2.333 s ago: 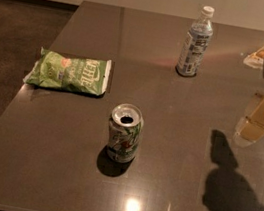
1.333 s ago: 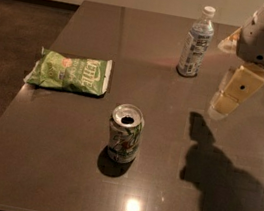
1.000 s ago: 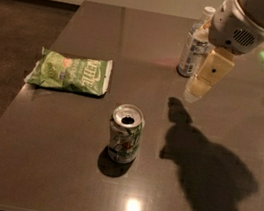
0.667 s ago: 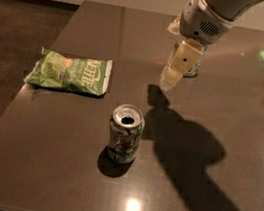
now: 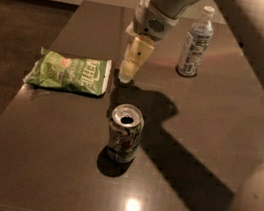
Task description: Pick green jalapeno chip bag
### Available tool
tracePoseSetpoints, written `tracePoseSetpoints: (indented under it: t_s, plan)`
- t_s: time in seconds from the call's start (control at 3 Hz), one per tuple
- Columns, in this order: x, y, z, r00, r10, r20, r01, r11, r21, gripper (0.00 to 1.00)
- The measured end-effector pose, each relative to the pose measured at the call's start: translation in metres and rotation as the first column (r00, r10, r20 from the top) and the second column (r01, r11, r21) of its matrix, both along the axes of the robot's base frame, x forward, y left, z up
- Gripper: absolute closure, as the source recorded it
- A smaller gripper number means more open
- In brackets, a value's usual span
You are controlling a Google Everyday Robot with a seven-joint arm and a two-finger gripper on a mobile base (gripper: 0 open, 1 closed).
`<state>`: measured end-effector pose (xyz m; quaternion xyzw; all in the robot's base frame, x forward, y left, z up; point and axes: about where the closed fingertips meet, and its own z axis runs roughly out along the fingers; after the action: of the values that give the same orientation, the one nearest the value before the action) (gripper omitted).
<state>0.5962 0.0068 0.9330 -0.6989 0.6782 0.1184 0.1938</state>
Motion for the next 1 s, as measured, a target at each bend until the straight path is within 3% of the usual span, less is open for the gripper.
tracePoseSetpoints:
  t_s: [0.33,1.0]
  plan:
    - [0.015,0.038,-0.016,0.9980,0.058,-0.026,-0.058,0.998,-0.001,0.00]
    - [0.028,0.073,-0.051,0.9942,0.092,-0.055,-0.094,0.995,-0.024,0.00]
